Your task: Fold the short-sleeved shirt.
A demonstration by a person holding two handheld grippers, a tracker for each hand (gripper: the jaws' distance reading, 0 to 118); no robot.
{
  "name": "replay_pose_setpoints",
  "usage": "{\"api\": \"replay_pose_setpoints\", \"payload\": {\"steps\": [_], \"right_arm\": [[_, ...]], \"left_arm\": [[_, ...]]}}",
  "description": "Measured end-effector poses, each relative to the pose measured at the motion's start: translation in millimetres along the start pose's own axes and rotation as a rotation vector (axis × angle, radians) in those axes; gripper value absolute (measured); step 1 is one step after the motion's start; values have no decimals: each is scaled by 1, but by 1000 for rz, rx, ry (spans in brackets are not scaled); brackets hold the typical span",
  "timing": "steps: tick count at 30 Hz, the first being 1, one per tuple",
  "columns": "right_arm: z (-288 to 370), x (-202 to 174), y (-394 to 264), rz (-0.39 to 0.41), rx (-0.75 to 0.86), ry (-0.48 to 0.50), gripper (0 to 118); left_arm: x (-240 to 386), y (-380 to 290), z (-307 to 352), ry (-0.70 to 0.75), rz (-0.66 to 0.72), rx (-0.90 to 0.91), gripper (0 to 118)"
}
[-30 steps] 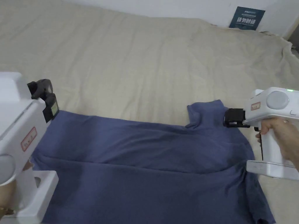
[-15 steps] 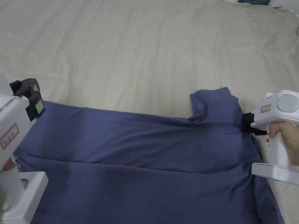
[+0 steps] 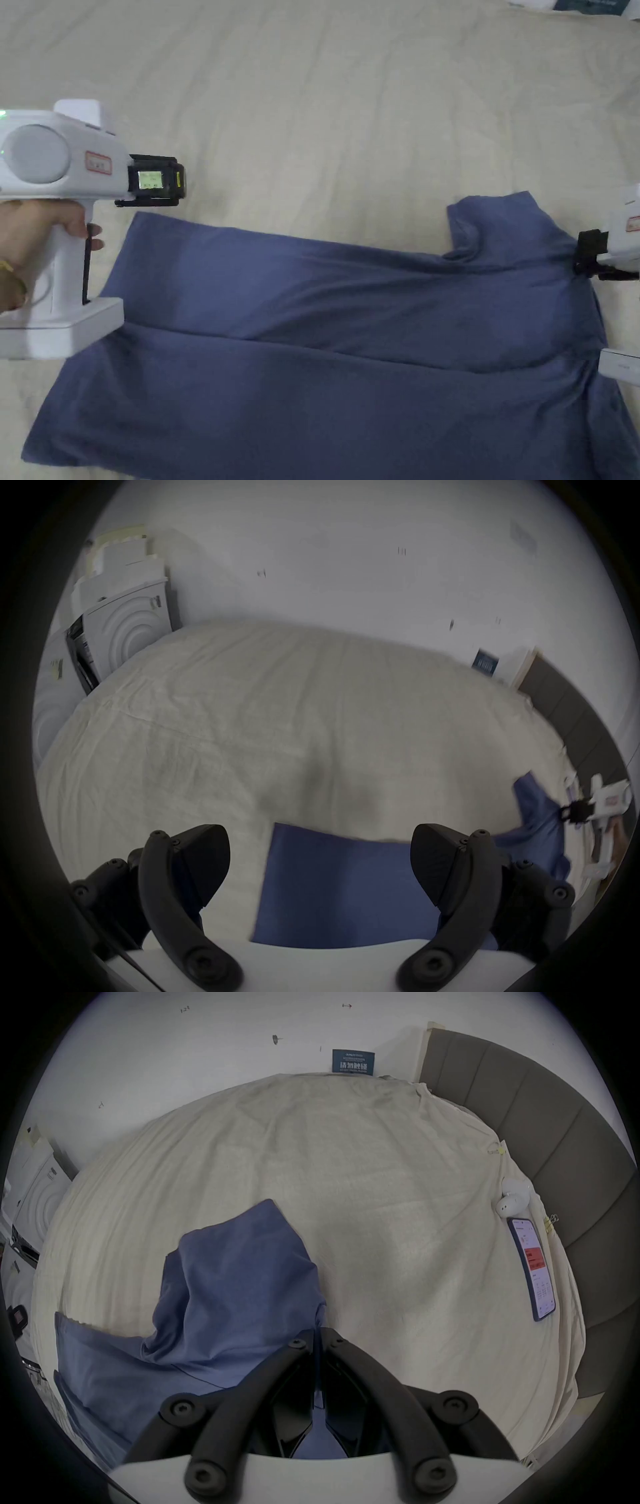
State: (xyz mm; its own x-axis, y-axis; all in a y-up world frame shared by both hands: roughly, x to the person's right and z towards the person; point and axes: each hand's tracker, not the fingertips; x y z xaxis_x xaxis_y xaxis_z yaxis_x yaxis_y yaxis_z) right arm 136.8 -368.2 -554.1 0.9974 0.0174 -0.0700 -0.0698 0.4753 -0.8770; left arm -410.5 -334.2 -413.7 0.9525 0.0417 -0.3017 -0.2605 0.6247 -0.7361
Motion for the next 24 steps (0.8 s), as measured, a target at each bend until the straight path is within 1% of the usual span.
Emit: {"api": "replay_pose_setpoints", "payload": {"steps": [2,3,5,7,8,9,10,13,16,17,19,20,21,22,24], "right_arm": [[1,-1,1,5,3,-3,1],[0,-1,1,5,3,-2,1],[0,-1,1,4,3,-3,1],[5,-7,-3,10,0,-7,1],[5,-6,-3,11,-1,-9,1],[5,-6,-4,9,-2,-11,1],[2,-3,-2,7,-3,-9,1],[0,0,-3,1,-6,-5,1],[3,-4,-4,3,-9,-3,1],[3,-4,-4,6,-10,-3,1],[4,-10,-4,23,-14,-10,1],[4,-11,-5,30,-14,-12,1],[4,-12,-5,32,-14,-14,1],[0,-9,-3,31,-14,-15,1],[1,-8,-2,24,-12,-16,1]], "left_arm": [[-2,8,-19,38,-38,-72,109],[-1,9,-27,61,-33,-100,109],[-6,13,-45,45,17,-152,108],[-10,13,-61,79,56,-191,102],[-10,12,-69,112,47,-202,95],[-10,10,-75,139,39,-208,86],[-10,9,-81,155,27,-213,82],[-9,3,-94,147,19,-260,79],[-9,0,-99,117,30,-257,71],[-8,0,-98,118,24,-252,66],[-6,0,-97,83,-13,-244,44],[-4,0,-97,68,-25,-244,32],[-2,1,-94,61,-26,-245,13],[0,2,-93,70,-33,-240,0],[-1,5,-88,72,-50,-232,0]]}}
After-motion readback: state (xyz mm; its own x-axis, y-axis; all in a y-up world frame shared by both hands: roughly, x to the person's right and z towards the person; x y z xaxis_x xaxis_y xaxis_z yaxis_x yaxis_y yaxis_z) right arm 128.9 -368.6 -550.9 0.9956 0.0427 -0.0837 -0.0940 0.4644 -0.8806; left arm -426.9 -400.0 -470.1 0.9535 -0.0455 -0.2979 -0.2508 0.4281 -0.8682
